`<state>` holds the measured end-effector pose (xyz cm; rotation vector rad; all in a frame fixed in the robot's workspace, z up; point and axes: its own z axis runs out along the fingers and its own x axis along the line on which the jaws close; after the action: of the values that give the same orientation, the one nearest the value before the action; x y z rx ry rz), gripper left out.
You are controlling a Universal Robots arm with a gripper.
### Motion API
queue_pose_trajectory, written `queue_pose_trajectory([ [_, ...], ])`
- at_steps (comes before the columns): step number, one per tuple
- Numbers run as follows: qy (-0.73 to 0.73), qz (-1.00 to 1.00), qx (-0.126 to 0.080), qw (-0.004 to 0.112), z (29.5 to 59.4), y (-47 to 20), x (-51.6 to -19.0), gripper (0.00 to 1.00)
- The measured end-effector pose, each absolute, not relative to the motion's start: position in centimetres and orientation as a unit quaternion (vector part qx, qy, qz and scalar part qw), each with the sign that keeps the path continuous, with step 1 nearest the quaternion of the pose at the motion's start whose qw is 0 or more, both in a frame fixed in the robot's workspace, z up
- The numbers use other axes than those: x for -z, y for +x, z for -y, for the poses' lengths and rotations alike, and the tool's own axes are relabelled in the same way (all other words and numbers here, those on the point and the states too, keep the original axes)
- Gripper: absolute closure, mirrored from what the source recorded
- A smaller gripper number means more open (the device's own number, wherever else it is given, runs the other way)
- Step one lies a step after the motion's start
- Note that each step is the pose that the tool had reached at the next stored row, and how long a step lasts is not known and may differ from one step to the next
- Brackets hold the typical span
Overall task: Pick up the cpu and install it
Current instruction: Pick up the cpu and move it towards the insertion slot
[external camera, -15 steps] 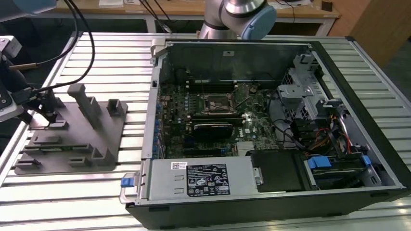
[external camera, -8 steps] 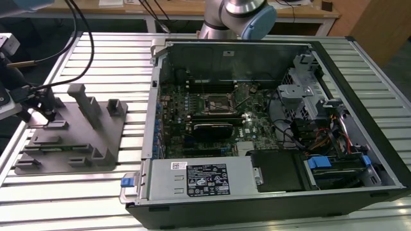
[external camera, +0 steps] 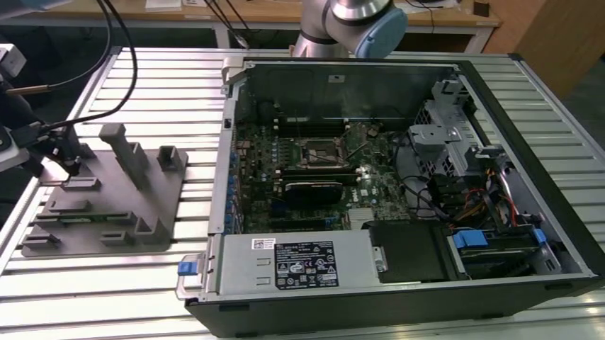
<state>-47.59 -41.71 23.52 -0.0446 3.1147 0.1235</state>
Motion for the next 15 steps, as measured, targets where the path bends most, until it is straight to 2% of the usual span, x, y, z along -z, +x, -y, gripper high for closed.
queue_pose_trajectory([
  [15,-0.014,-0.999,-0.046,0.012,41.7,-47.6,-24.9,0.45],
])
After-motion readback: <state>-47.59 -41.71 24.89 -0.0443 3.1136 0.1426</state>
